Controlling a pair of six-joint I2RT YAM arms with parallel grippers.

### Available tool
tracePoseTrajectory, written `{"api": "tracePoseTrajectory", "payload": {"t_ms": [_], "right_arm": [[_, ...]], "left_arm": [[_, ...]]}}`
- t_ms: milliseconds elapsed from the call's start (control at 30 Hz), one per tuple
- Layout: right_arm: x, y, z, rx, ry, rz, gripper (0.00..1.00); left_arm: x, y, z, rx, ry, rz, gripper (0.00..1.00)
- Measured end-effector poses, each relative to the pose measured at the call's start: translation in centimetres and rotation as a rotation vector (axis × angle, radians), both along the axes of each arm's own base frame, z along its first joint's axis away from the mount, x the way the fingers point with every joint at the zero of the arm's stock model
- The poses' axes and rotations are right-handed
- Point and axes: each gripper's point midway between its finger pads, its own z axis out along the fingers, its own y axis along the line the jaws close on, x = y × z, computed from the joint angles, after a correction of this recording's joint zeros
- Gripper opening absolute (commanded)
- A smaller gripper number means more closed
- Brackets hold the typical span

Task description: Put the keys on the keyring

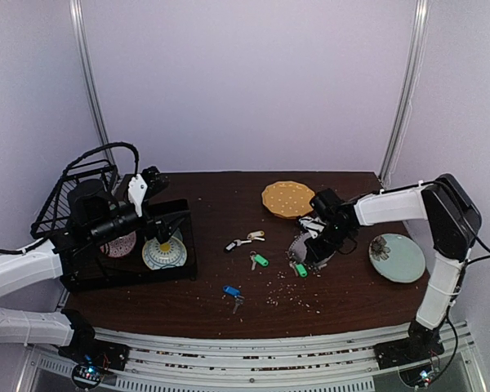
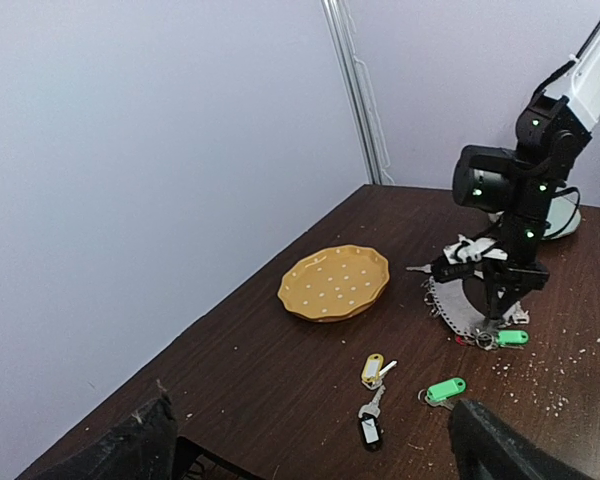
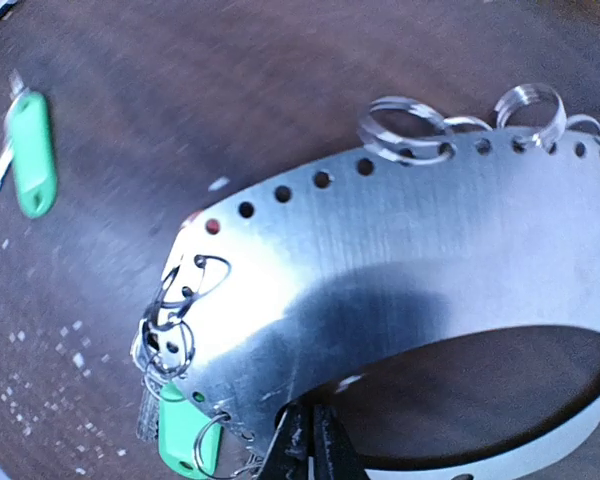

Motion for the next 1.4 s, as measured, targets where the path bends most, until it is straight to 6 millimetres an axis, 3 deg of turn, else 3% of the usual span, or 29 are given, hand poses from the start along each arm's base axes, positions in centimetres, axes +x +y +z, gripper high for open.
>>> {"api": "tracePoseTrajectory", "payload": {"t_ms": [67,167,233,333,400,467,567,700,800,867,1033,1233,1300,1400], "right_arm": [[-2.1,0.6,0.1,0.012,0.024,0.033,0.08],[-5.1,0.0,0.6,0.02,0.073,0.035,0.13],[-5.5,-0.5,1.7,0.031,0.066,0.007,0.22],[-4.1,-1.3,4.3,0.067,-0.011,-0.077,0.32],[-2.2,-2.7,5.9,0.095,-0.069,-0.171,0.33],[-0.3,-4.6,6.3,0.105,-0.1,-0.273,0.31],[1.9,-7.0,5.7,0.12,-0.102,-0.446,0.39],[2.2,-4.6,5.1,0.264,-0.097,-0.553,0.39],[0.9,-3.1,3.4,0.366,-0.056,-0.613,0.37],[-0.1,-3.2,2.0,0.398,-0.024,-0.669,0.38],[0.5,-2.7,1.7,0.501,-0.011,-0.755,0.4],[1.6,-1.9,1.6,0.586,-0.022,-0.779,0.43],[1.8,-1.7,1.7,0.596,-0.027,-0.78,0.44],[2.4,-1.3,1.6,0.596,-0.035,-0.765,0.45]], "left_arm": [[0.0,0.0,0.0,0.0,0.0,0.0,0.98],[0.0,0.0,0.0,0.0,0.0,0.0,0.98],[0.0,0.0,0.0,0.0,0.0,0.0,0.98],[0.0,0.0,0.0,0.0,0.0,0.0,0.98],[0.0,0.0,0.0,-0.001,0.0,-0.001,0.98],[0.0,0.0,0.0,-0.001,0.0,-0.001,0.98],[0.0,0.0,0.0,0.0,0.0,-0.001,0.98],[0.0,0.0,0.0,0.0,0.0,-0.001,0.98],[-0.1,-0.1,0.0,-0.002,0.004,-0.006,0.96],[-0.1,-0.4,-0.1,-0.005,0.023,-0.016,0.93],[1.1,-4.1,0.2,0.007,0.163,-0.085,0.89],[-0.5,-11.8,0.9,-0.012,0.342,-0.222,0.79],[-0.9,-14.1,0.0,-0.028,0.421,-0.258,0.78],[-0.3,-16.5,-3.6,-0.025,0.558,-0.255,0.74]]}}
